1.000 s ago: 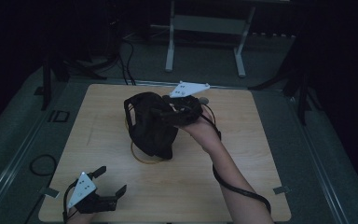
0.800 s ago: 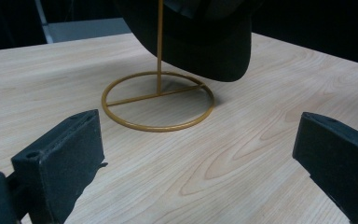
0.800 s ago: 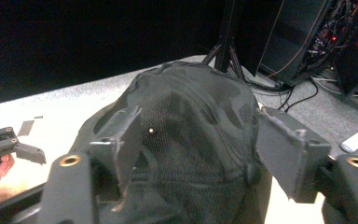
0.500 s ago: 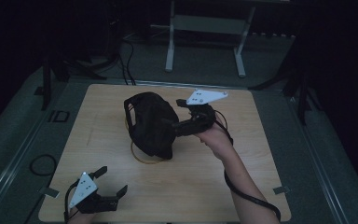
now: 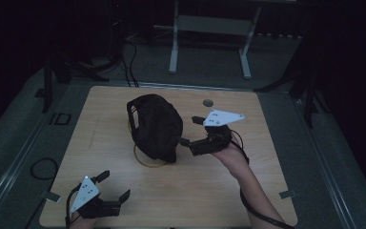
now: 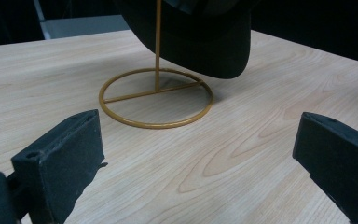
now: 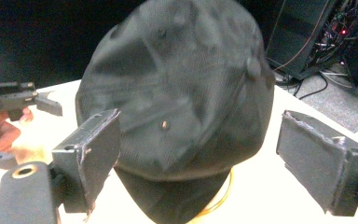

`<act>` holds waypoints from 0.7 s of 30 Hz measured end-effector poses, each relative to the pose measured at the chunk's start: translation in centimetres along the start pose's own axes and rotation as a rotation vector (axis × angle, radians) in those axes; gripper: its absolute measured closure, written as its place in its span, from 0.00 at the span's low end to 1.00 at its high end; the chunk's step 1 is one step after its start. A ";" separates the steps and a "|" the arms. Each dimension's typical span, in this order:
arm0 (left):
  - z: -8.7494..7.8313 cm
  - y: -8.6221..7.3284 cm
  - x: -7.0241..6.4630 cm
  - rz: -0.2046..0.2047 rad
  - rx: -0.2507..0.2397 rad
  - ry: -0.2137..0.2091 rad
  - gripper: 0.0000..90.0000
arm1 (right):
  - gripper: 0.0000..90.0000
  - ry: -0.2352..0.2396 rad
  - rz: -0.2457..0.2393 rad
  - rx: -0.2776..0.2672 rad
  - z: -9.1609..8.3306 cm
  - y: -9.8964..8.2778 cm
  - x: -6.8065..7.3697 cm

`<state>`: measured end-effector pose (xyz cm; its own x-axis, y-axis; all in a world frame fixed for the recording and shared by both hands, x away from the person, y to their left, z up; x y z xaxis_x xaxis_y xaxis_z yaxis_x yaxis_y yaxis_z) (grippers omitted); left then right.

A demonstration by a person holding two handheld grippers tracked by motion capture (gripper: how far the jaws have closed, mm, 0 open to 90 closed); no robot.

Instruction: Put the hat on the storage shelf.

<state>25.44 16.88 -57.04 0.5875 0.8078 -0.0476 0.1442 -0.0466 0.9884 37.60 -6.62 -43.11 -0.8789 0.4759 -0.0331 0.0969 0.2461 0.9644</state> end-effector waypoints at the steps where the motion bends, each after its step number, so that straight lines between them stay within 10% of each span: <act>1: 0.0 0.0 0.0 0.006 0.003 0.000 0.02 | 0.15 -0.001 0.004 0.001 -0.1 -0.4 0.1; 21: 0.7 -0.6 -0.3 0.012 0.039 -0.037 0.02 | 0.15 0.021 0.054 0.055 -2.5 -8.7 1.1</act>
<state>25.71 16.27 -57.76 0.6180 0.7851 -0.0418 0.1678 -0.0797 0.9826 34.62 -10.38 -50.86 -0.8810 0.4725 0.0249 0.1698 0.2667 0.9487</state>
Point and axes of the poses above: each handheld gripper's, and its own axes: z roughly forward along the jaws, y roughly out of its top, x roughly to its left, the point moved 9 cm from there along z, roughly forward along the jaws, and after that the axes turned 9 degrees about -x, right-handed, at the moved point
